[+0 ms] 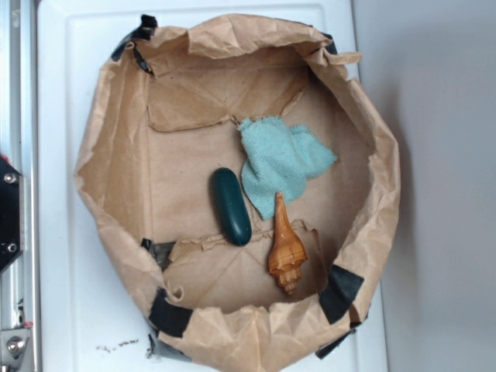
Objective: Grab the plastic pickle.
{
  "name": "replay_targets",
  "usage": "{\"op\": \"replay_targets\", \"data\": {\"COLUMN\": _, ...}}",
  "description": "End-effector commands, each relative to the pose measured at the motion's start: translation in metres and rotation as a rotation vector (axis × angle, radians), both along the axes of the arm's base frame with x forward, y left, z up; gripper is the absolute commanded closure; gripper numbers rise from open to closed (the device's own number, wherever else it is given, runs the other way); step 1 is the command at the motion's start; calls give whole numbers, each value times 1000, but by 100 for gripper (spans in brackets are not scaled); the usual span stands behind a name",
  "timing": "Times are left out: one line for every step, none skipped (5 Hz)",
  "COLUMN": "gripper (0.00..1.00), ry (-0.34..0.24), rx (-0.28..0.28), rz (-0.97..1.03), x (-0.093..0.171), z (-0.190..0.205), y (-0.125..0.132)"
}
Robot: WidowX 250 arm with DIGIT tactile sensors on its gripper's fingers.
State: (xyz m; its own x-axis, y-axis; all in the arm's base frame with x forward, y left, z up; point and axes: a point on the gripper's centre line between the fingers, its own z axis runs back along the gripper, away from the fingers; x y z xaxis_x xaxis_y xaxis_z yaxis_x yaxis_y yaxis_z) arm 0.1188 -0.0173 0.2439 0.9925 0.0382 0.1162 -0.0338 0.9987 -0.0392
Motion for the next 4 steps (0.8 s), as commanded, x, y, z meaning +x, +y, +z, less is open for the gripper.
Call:
{"op": "replay_targets", "data": {"gripper": 0, "ry": 0, "rx": 0, "rz": 0, "x": 0, "z": 0, "y": 0}}
{"op": "replay_targets", "data": {"gripper": 0, "ry": -22, "rx": -5, "rz": -14, "x": 46, "z": -2, "y": -18}}
{"op": "replay_targets", "data": {"gripper": 0, "ry": -52, "rx": 20, "rz": -84, "x": 72, "z": -5, "y": -25}}
{"op": "replay_targets", "data": {"gripper": 0, "ry": -65, "rx": 72, "rz": -324, "x": 89, "z": -12, "y": -26}}
